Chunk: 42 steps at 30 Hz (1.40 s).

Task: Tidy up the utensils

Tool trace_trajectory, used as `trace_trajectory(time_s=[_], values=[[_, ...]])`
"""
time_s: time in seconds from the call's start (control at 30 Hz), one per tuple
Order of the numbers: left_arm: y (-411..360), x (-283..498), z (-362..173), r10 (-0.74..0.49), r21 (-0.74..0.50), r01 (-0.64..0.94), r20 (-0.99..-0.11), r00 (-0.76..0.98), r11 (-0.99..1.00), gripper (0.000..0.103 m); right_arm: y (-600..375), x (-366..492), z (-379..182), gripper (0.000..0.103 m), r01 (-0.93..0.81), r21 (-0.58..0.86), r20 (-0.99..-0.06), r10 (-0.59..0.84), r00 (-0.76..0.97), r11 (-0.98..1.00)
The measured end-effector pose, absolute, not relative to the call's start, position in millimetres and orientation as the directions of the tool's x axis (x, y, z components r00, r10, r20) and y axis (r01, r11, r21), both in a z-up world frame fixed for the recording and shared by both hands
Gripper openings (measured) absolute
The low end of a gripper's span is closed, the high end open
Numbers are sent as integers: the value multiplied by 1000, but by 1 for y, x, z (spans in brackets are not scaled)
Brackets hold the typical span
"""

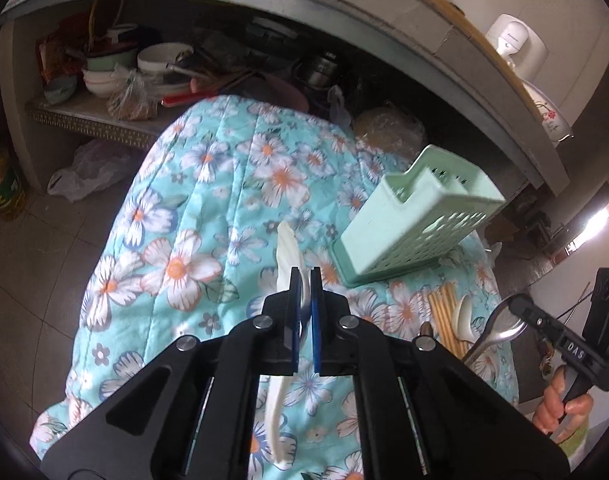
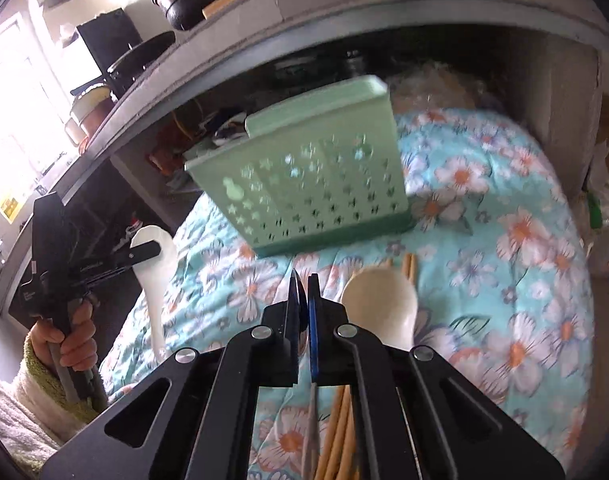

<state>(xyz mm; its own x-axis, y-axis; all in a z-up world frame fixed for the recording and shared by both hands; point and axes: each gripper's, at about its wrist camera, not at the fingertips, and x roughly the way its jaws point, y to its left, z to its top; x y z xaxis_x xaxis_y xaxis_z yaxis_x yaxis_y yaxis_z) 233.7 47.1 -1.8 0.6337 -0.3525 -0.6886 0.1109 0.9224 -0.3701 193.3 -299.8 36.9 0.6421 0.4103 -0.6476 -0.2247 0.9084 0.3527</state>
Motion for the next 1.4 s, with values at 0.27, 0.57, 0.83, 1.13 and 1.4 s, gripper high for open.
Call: trace_trajectory(time_s=[0.27,0.57,0.83,1.13,1.4], values=[[20,242,104,-369,-300,241,-510,777,923,4,-345,223,141,4,-206,210,-452,282,846,956],[-40,288,153,-402,-208,353,-285,870,912,4,-355,277,178,4,-82,9,-353,80,932,997],[-72,331,132,-439,-246,375,-310,843,894,4,-342,315,147,4,-96,-44,-400,70,914,994],[-82,337,96,-438,-244,371,-342,832,896,4,-326,318,126,4,-133,-89,-417,84,905,987],[-79,332,57,-437,-262,355,-415,798,897,4,-308,313,101,4,-189,-128,-467,109,878,974]])
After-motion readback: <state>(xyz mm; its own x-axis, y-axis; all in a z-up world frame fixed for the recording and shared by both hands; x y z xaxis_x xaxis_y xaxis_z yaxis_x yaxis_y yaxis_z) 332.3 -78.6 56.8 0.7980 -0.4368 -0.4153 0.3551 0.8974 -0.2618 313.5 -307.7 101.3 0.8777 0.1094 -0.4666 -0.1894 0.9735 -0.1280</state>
